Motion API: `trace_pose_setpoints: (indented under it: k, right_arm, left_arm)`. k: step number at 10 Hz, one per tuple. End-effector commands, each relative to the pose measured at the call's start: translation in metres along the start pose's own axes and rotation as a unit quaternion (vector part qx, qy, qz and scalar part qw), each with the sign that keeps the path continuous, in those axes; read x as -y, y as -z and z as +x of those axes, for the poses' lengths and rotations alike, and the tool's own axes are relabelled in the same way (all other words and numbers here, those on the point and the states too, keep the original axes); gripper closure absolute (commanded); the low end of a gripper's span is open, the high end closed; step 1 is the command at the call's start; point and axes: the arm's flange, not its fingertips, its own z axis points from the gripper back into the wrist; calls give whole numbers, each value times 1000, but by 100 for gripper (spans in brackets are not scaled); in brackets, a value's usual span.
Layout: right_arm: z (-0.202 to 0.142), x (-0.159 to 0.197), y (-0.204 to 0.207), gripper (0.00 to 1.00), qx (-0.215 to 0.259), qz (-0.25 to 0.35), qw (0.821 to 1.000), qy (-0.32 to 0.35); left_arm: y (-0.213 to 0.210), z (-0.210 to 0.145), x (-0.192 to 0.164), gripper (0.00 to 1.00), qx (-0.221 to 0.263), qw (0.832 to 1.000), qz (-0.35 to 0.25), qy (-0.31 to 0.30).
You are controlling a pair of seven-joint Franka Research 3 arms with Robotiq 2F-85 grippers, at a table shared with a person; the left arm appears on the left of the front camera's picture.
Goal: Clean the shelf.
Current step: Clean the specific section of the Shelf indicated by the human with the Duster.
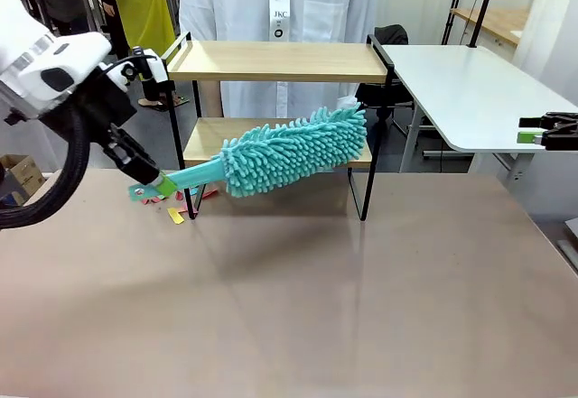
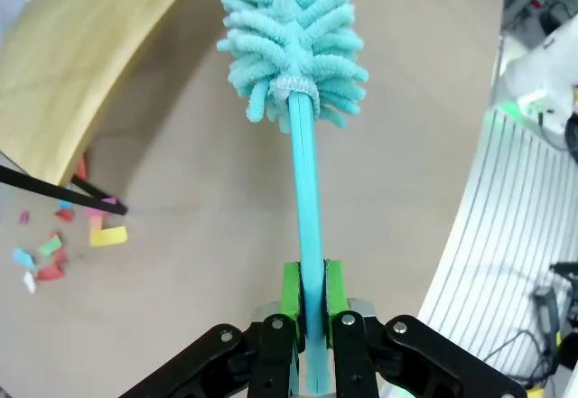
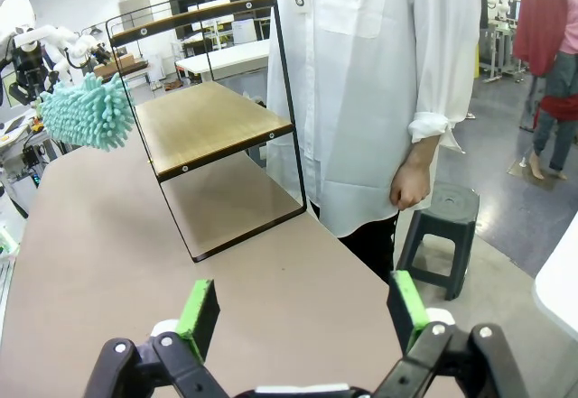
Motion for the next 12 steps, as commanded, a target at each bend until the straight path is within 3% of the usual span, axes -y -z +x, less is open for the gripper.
trace_pose_setpoints:
  k: [1,2,3,5,8,11,12]
  right_arm:
    - [3,-1,2,0,0,-1,1000,-3]
    - [3,-1,2,0,0,-1,1000,-3]
    - [3,-1,2,0,0,-1,1000,-3]
    - [3,-1,2,0,0,-1,1000,-3]
    - [3,-1,2,0,0,-1,1000,-3]
    - [3,-1,2,0,0,-1,1000,-3]
    - [3,-1,2,0,0,-1,1000,-3]
  left_arm:
    - [-12,-8,-3,87,-10,998,23,49]
    - [-14,-8,-3,87,-19,997,55,54]
    - [-6,-4,-2,87,-7,1000,7,17]
    - [-6,-4,-2,87,-7,1000,7,17]
    - [-50,-5,-7,87,-41,995,4,89]
    - [-96,-19,-19,87,-105,985,-20,133]
    - [-106,-24,-22,87,-147,977,-20,152]
